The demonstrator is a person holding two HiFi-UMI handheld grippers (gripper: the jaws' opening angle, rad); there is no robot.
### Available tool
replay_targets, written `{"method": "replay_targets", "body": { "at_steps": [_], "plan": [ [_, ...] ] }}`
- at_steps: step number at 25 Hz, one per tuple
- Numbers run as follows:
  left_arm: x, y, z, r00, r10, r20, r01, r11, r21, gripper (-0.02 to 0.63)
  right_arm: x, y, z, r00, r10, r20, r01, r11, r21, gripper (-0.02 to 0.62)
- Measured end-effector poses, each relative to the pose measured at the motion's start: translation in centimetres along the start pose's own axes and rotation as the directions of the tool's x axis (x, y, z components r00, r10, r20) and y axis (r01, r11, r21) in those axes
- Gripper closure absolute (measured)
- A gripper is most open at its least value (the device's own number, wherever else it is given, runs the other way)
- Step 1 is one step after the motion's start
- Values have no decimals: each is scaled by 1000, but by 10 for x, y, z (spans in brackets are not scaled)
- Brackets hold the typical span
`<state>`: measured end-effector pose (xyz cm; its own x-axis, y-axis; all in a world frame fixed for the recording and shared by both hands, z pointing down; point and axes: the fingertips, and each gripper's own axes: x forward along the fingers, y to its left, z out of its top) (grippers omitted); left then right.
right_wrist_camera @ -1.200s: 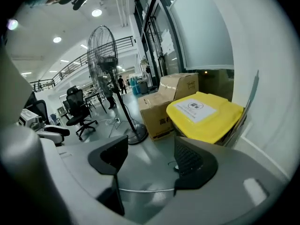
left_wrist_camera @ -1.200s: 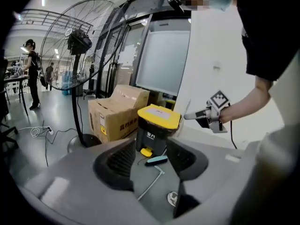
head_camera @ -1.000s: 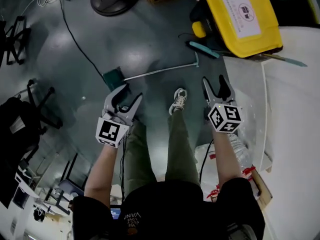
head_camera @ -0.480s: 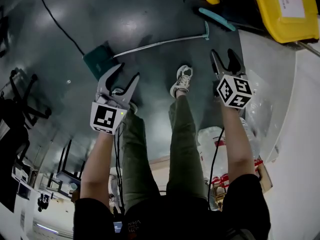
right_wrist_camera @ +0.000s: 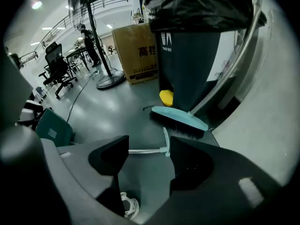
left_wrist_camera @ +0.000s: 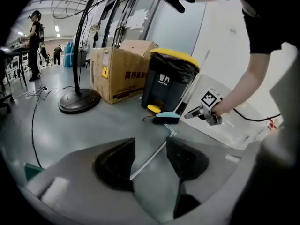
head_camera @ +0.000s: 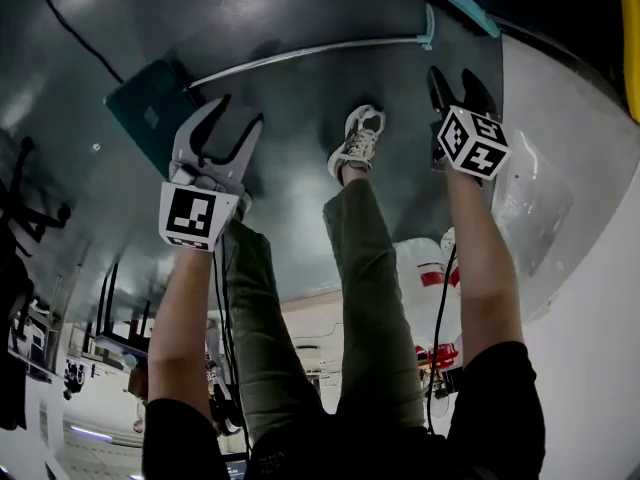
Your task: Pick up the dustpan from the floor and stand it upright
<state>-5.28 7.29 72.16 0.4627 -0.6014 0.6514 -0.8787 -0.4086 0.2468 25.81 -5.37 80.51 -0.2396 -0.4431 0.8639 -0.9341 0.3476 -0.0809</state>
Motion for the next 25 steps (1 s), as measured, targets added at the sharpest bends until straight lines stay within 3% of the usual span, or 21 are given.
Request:
{"method": "replay_targets", "body": {
  "at_steps": [10,15,25],
  "plan": [
    [67,0,-39,1000,2,-8,-3,997,-79,377,86,-35,-41,994,-26,-109,20,999,-50,319],
    [78,3,-55,998,2,-61,-10,992,-125,377,136,-49,-49,987,-21,-157,8,996,-87,321],
    [96,16,-63,998,42,-48,-50,985,-163,377,188,-66,-55,979,-40,-201,12,990,-138,324]
  ]
}}
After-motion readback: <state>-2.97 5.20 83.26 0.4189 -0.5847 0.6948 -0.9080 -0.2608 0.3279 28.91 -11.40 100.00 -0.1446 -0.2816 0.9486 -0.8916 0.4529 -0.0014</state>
